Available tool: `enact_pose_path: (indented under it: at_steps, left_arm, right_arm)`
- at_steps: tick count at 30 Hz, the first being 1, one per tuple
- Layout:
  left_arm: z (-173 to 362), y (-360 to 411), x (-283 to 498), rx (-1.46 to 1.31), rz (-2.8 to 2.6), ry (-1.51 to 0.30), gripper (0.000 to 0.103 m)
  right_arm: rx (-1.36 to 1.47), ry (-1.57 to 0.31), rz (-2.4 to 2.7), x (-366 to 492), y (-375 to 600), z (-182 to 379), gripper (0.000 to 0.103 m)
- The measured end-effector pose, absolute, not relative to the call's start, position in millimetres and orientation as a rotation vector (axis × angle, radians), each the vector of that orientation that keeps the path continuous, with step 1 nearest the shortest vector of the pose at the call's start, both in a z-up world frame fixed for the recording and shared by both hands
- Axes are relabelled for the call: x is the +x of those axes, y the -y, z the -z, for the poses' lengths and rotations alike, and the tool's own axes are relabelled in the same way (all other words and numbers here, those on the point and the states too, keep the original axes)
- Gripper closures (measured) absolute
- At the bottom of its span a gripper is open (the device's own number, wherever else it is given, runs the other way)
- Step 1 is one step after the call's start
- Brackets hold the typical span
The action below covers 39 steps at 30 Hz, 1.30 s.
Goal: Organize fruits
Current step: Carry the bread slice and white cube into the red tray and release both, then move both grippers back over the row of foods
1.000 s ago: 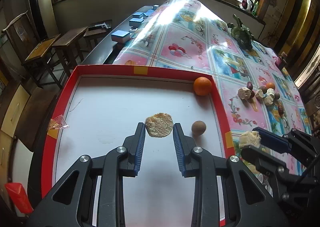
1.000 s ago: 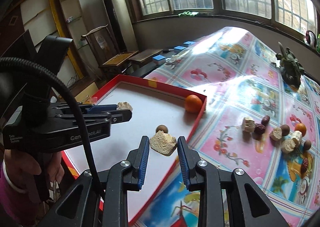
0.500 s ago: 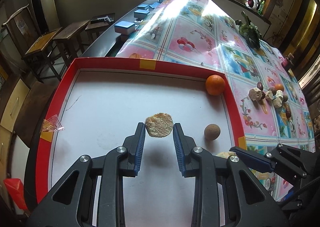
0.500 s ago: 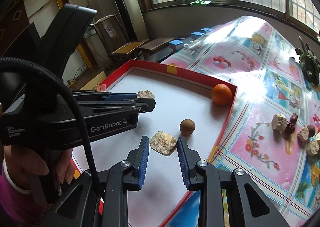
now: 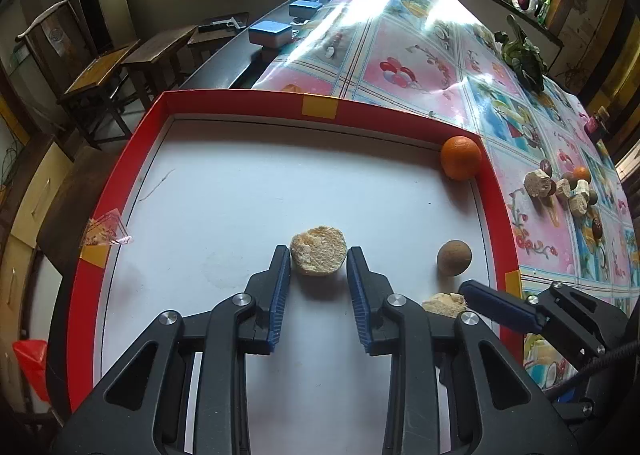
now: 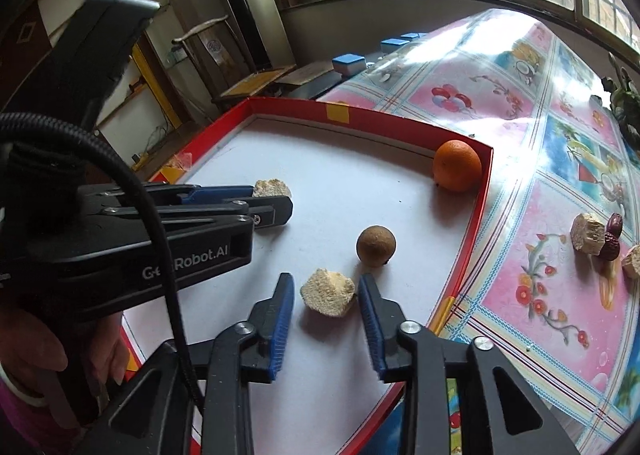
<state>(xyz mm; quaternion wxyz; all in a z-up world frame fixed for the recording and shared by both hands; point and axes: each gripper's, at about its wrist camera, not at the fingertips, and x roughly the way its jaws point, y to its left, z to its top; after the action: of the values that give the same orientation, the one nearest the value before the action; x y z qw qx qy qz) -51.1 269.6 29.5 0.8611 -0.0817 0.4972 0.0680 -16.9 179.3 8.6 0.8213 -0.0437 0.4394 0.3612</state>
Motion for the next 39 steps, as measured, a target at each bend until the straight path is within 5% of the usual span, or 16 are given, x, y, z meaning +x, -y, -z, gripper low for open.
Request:
enact_pose_path:
  at_steps: [3,22,39]
  left_arm:
    - [-31.2,-271.5,-53.2,-0.205,-0.140,-1.040,0.048]
    - [-67.3,-200.2,-54.6,-0.152,-0.011,-0.959,0.048]
    - [-51.5,-96.4,13.3,-0.093,0.188,-1.074,0.048]
  right_arm:
    - [-0.094,-0.924,-0.769,-21.3,-176.8,-12.5,0.059]
    - [-0.031,-0.810,-0.619,-32.2,-70.4,-49.8,0.050]
    - [0.135,-0.840,-0.421,-18.6,59.0,-36.4,0.047]
